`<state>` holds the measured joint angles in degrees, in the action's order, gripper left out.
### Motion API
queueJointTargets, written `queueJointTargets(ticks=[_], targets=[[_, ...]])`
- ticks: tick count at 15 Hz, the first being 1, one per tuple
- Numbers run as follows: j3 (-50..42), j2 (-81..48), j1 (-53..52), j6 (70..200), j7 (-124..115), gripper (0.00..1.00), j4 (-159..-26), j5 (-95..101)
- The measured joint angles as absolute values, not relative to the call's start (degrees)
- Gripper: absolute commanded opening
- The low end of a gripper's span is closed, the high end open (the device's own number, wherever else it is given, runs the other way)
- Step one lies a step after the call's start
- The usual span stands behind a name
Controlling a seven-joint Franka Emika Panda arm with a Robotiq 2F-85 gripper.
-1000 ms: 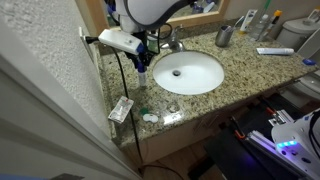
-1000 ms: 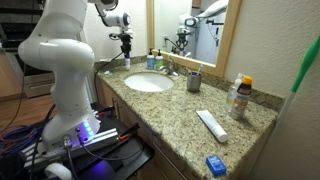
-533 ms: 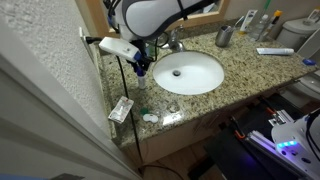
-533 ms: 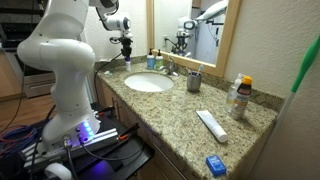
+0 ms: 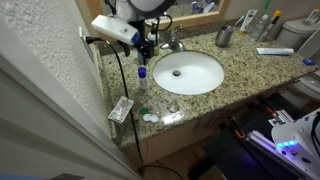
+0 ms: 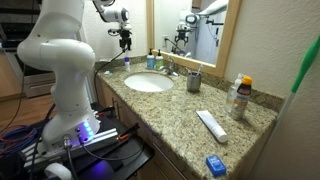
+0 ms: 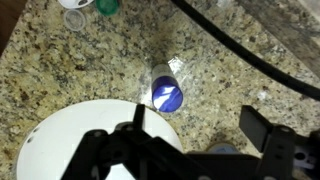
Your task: Pick up the blue bottle and place it on the left. Then pick up the small bottle with a blue cap and place it on the left
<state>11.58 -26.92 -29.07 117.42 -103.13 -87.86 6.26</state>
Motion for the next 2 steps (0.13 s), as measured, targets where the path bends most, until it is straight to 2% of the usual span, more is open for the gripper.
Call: queueJointTargets(ticks=[2], targets=[[11.6,-23.0,-29.0,113.5,-103.1,1.0,-88.2,6.4]])
